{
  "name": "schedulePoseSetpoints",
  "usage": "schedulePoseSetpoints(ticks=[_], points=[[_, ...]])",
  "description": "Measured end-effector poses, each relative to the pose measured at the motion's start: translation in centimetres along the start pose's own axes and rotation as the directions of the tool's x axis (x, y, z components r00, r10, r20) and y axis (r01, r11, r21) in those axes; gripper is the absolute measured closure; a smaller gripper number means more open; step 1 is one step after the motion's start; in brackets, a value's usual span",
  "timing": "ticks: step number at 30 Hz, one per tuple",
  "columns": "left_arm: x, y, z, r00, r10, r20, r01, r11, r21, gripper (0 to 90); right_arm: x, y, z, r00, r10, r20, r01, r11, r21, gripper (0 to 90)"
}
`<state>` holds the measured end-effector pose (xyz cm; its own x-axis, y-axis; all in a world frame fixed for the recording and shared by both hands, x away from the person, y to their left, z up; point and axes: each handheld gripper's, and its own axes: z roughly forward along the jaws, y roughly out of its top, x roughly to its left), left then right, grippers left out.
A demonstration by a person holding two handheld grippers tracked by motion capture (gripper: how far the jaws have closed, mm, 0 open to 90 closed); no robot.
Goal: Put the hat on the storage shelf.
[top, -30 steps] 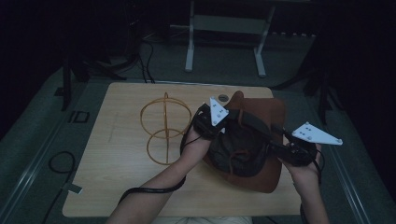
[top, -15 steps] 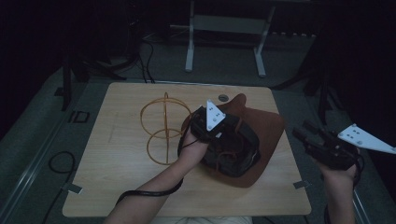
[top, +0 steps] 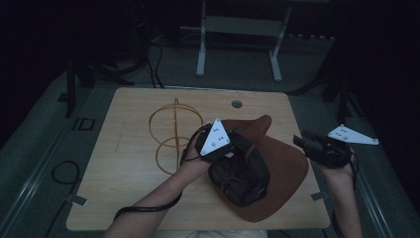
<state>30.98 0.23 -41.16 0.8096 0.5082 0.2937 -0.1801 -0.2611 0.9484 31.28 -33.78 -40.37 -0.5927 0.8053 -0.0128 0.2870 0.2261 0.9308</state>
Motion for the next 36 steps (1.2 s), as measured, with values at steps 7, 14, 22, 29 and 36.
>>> schedulePoseSetpoints(ticks=[7,14,22,29,36], points=[[-0.5,-0.3,-0.4,0.9942,0.042,0.099,-0.034,0.9959,-0.083,86.1,2.7,-0.1,3.0,0.9908,-0.039,-0.129,0.044,0.999,0.032,51.1],[-0.9,0.0,-0.7,0.9909,0.053,0.124,-0.037,0.9919,-0.122,86.1,5.6,0.5,4.1,0.9486,-0.101,-0.300,0.100,0.995,-0.018,50.0],[-1.0,0.3,-0.8,0.9904,0.035,0.134,-0.015,0.9894,-0.144,86.0,7.8,1.4,4.9,0.9021,-0.162,-0.400,0.140,0.987,-0.084,48.0],[-1.6,0.6,-0.7,0.9897,0.056,0.132,-0.036,0.9884,-0.147,85.7,8.4,1.7,4.9,0.8794,-0.197,-0.434,0.147,0.978,-0.146,48.0],[-1.6,0.5,-0.6,0.9913,0.054,0.120,-0.038,0.9900,-0.136,85.4,8.6,1.8,5.3,0.8574,-0.186,-0.480,0.135,0.981,-0.138,64.8]])
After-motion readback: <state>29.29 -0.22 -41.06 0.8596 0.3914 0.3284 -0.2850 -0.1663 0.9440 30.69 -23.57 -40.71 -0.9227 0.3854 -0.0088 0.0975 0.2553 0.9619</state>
